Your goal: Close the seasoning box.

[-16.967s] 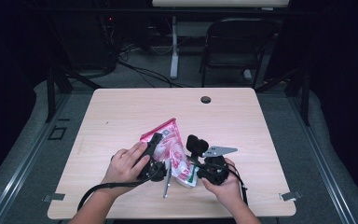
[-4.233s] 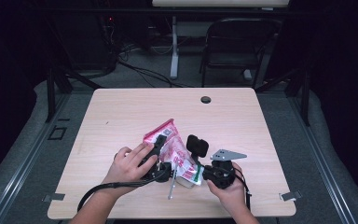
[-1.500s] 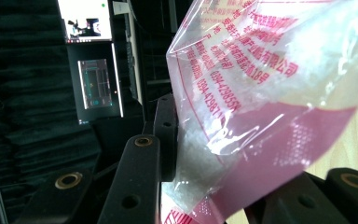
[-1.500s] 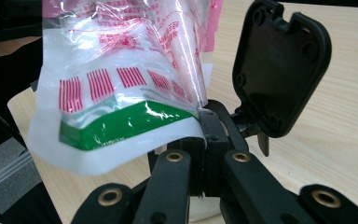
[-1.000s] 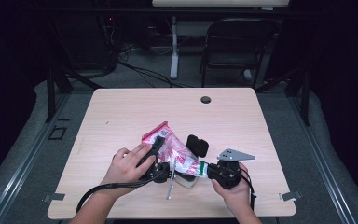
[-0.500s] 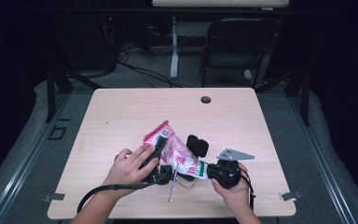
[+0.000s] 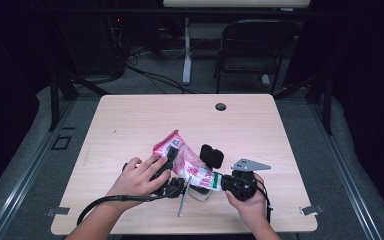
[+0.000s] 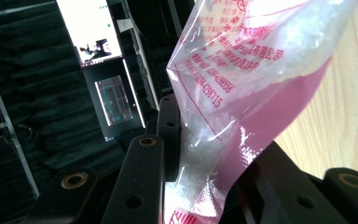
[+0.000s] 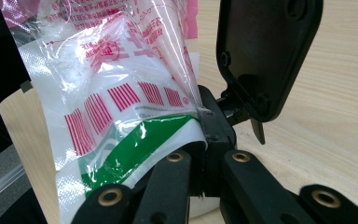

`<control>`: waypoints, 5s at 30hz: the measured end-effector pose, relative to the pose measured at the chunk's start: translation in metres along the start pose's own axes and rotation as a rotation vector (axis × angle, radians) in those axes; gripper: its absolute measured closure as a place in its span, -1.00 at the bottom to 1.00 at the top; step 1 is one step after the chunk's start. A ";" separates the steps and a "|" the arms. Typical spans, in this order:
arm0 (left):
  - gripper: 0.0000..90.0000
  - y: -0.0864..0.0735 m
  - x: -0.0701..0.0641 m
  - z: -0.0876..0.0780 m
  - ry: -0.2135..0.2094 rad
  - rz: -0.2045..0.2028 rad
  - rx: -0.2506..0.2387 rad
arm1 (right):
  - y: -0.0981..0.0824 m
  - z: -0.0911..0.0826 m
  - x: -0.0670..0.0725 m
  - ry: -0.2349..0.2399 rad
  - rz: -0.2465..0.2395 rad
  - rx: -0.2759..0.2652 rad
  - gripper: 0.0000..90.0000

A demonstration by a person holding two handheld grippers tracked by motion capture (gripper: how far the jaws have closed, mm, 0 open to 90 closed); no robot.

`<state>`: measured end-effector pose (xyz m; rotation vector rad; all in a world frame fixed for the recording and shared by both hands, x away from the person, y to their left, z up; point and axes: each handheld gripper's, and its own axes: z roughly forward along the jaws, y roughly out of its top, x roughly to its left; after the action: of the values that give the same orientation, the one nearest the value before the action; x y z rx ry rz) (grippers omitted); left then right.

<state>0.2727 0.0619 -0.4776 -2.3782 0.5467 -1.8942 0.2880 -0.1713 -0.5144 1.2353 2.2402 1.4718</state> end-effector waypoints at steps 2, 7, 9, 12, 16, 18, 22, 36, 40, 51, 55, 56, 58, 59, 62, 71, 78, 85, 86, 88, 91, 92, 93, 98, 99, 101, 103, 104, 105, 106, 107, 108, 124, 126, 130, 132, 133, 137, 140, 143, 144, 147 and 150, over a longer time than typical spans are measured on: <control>0.71 0.000 0.000 0.000 0.008 0.004 -0.003 | 0.000 0.000 0.001 -0.003 -0.005 0.009 1.00; 0.71 0.000 0.001 0.000 0.010 0.004 -0.005 | 0.000 0.000 0.001 0.000 -0.005 0.007 1.00; 0.71 0.001 0.001 0.000 0.001 -0.006 -0.003 | -0.001 0.001 0.001 0.003 0.000 0.004 1.00; 0.71 0.002 0.003 -0.001 0.009 0.007 -0.004 | -0.001 0.001 0.000 0.003 -0.003 0.011 1.00; 0.71 0.003 0.004 -0.002 0.022 0.017 -0.008 | -0.001 0.001 -0.001 0.005 0.000 0.011 1.00; 0.71 0.003 0.006 -0.002 0.020 0.021 -0.005 | -0.001 0.001 -0.001 0.007 0.003 0.011 1.00; 0.71 0.002 0.008 -0.003 0.026 0.034 -0.010 | -0.001 0.001 0.000 0.006 0.003 0.003 1.00; 0.71 0.003 0.010 -0.005 0.022 0.023 -0.007 | 0.000 0.002 0.001 0.012 0.000 0.013 1.00; 0.71 0.003 0.011 -0.006 0.017 0.025 -0.003 | -0.001 0.002 0.002 0.011 -0.006 0.017 1.00; 0.70 0.001 0.011 -0.008 0.024 0.021 -0.005 | 0.000 0.004 0.004 0.018 -0.010 0.018 1.00; 0.70 0.000 0.012 -0.008 0.013 0.029 -0.001 | 0.000 0.005 0.005 0.016 -0.012 0.021 1.00; 0.71 0.000 0.012 -0.008 0.014 0.028 -0.001 | 0.000 0.005 0.005 0.017 -0.013 0.020 1.00; 0.71 0.000 0.012 -0.009 0.014 0.033 0.002 | 0.000 0.005 0.005 0.018 -0.014 0.018 1.00; 0.70 0.000 0.012 -0.009 0.013 0.033 0.004 | 0.000 0.005 0.005 0.017 -0.017 0.019 1.00; 0.71 -0.001 0.010 -0.008 0.001 0.013 0.002 | 0.000 0.004 0.005 0.010 -0.020 0.022 1.00; 0.71 -0.008 0.003 -0.005 -0.030 -0.067 -0.009 | 0.001 0.002 0.007 -0.002 -0.029 0.010 1.00; 0.71 -0.016 -0.004 -0.002 -0.076 -0.173 -0.023 | 0.006 -0.006 0.006 -0.001 -0.030 -0.013 1.00; 0.72 -0.022 -0.012 0.001 -0.109 -0.257 -0.037 | 0.010 -0.005 0.008 0.009 -0.041 -0.024 1.00; 0.72 -0.023 -0.012 0.001 -0.116 -0.270 -0.038 | 0.010 -0.004 0.008 0.009 -0.042 -0.023 1.00; 0.72 -0.025 -0.013 0.001 -0.123 -0.285 -0.038 | 0.011 -0.004 0.009 0.011 -0.046 -0.027 1.00; 0.72 -0.027 -0.014 0.002 -0.118 -0.306 -0.046 | 0.013 -0.004 0.011 0.018 -0.045 -0.042 1.00; 0.72 -0.028 -0.014 0.002 -0.124 -0.314 -0.045 | 0.014 -0.004 0.011 0.019 -0.051 -0.041 1.00; 0.72 -0.028 -0.015 0.002 -0.130 -0.324 -0.044 | 0.015 -0.005 0.011 0.019 -0.054 -0.042 1.00; 0.72 -0.030 -0.017 0.003 -0.141 -0.362 -0.052 | 0.017 -0.006 0.012 0.023 -0.058 -0.051 1.00; 0.72 -0.030 -0.017 0.003 -0.142 -0.364 -0.055 | 0.017 -0.006 0.013 0.025 -0.058 -0.055 1.00; 0.72 -0.031 -0.017 0.004 -0.149 -0.388 -0.056 | 0.018 -0.006 0.014 0.028 -0.054 -0.062 1.00; 0.72 -0.032 -0.018 0.005 -0.164 -0.412 -0.058 | 0.019 -0.006 0.014 0.031 -0.062 -0.063 1.00; 0.72 -0.033 -0.018 0.006 -0.163 -0.422 -0.067 | 0.020 -0.006 0.015 0.033 -0.063 -0.066 1.00; 0.72 -0.034 -0.018 0.006 -0.170 -0.435 -0.073 | 0.020 -0.006 0.015 0.035 -0.062 -0.072 1.00; 0.72 -0.035 -0.019 0.006 -0.177 -0.446 -0.073 | 0.021 -0.006 0.016 0.036 -0.060 -0.076 1.00; 0.73 -0.036 -0.019 0.007 -0.183 -0.459 -0.079 | 0.022 -0.006 0.016 0.036 -0.062 -0.079 1.00; 0.73 -0.037 -0.021 0.007 -0.192 -0.475 -0.082 | 0.022 -0.006 0.016 0.037 -0.065 -0.077 1.00; 0.75 -0.055 -0.041 0.020 -0.296 -0.746 -0.184 | 0.030 0.002 0.026 0.057 -0.083 -0.097 1.00; 0.75 -0.057 -0.044 0.022 -0.310 -0.778 -0.196 | 0.031 0.004 0.026 0.056 -0.085 -0.096 1.00; 0.75 -0.061 -0.048 0.024 -0.349 -0.834 -0.211 | 0.034 0.008 0.028 0.067 -0.087 -0.096 1.00; 0.75 -0.064 -0.050 0.026 -0.380 -0.867 -0.223 | 0.035 0.010 0.028 0.075 -0.091 -0.095 1.00; 0.75 -0.065 -0.051 0.026 -0.386 -0.879 -0.227 | 0.036 0.011 0.029 0.078 -0.089 -0.098 1.00; 0.73 -0.069 -0.056 0.029 -0.429 -0.935 -0.241 | 0.039 0.014 0.032 0.085 -0.106 -0.091 1.00; 0.69 -0.069 -0.059 0.032 -0.475 -0.964 -0.248 | 0.040 0.017 0.034 0.085 -0.109 -0.091 1.00; 0.65 -0.066 -0.063 0.034 -0.506 -0.977 -0.252 | 0.041 0.020 0.035 0.088 -0.115 -0.086 1.00; 0.64 -0.065 -0.064 0.035 -0.517 -0.979 -0.252 | 0.041 0.021 0.036 0.088 -0.116 -0.087 1.00; 0.63 -0.064 -0.068 0.037 -0.551 -0.991 -0.248 | 0.041 0.024 0.037 0.089 -0.126 -0.079 1.00; 0.68 -0.065 -0.070 0.040 -0.574 -1.010 -0.244 | 0.040 0.027 0.038 0.098 -0.133 -0.066 0.99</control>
<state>0.3133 0.1374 -0.5364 -3.5365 -0.6211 -1.1594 0.3006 -0.1196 -0.4841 0.9944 2.2668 1.5727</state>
